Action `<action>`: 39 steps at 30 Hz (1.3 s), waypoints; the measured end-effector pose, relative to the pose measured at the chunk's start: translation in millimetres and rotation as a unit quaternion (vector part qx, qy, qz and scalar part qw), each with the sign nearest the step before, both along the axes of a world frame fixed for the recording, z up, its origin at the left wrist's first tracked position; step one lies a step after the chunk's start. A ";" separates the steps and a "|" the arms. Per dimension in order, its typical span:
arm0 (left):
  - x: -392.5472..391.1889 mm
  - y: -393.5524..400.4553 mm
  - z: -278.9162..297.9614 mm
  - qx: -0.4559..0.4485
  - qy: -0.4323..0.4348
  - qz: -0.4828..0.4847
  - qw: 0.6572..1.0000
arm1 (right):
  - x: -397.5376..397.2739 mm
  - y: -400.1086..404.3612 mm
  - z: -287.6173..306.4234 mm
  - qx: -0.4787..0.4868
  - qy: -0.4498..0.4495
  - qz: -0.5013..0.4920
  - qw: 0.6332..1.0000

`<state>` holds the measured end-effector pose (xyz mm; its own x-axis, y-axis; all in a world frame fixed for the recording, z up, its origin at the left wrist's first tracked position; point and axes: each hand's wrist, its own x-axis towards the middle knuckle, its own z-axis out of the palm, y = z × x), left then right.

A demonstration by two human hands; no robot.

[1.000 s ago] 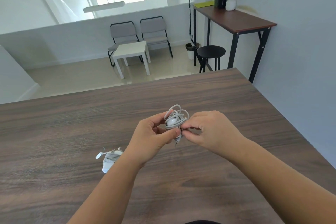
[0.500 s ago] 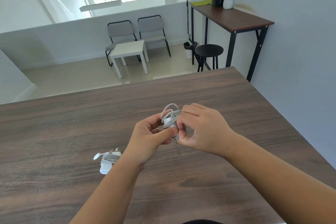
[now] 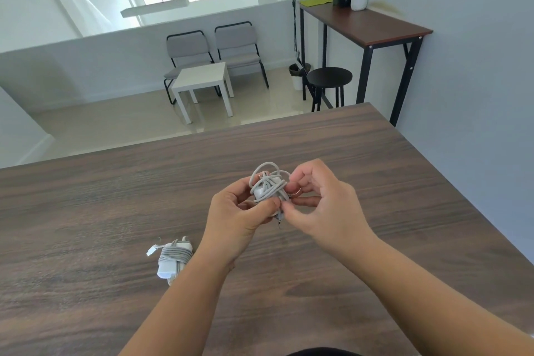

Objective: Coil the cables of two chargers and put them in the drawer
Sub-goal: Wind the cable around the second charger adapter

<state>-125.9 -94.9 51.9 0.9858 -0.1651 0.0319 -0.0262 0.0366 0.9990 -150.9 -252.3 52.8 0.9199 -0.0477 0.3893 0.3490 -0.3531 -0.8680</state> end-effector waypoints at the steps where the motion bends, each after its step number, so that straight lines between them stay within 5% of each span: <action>1: -0.4 -0.4 0.9 -0.004 -0.002 0.000 1.000 | -0.3 1.6 -0.7 -0.011 -0.013 -0.005 1.000; 9: -0.3 6.8 0.9 0.000 -0.013 -0.001 1.000 | 3.1 8.8 -12.0 -0.062 -0.091 -0.048 0.993; 19: -1.1 3.8 2.8 -0.024 -0.045 -0.013 0.999 | -3.7 10.1 -8.4 0.089 -0.056 -0.077 0.991; 35: -1.9 -0.5 -7.6 -0.012 -0.053 -0.002 0.999 | 5.1 12.2 -21.9 -0.036 -0.173 -0.163 0.971; 39: 1.5 2.5 -5.6 -0.025 -0.055 0.002 0.998 | 5.3 9.7 -23.2 -0.028 -0.176 -0.115 0.977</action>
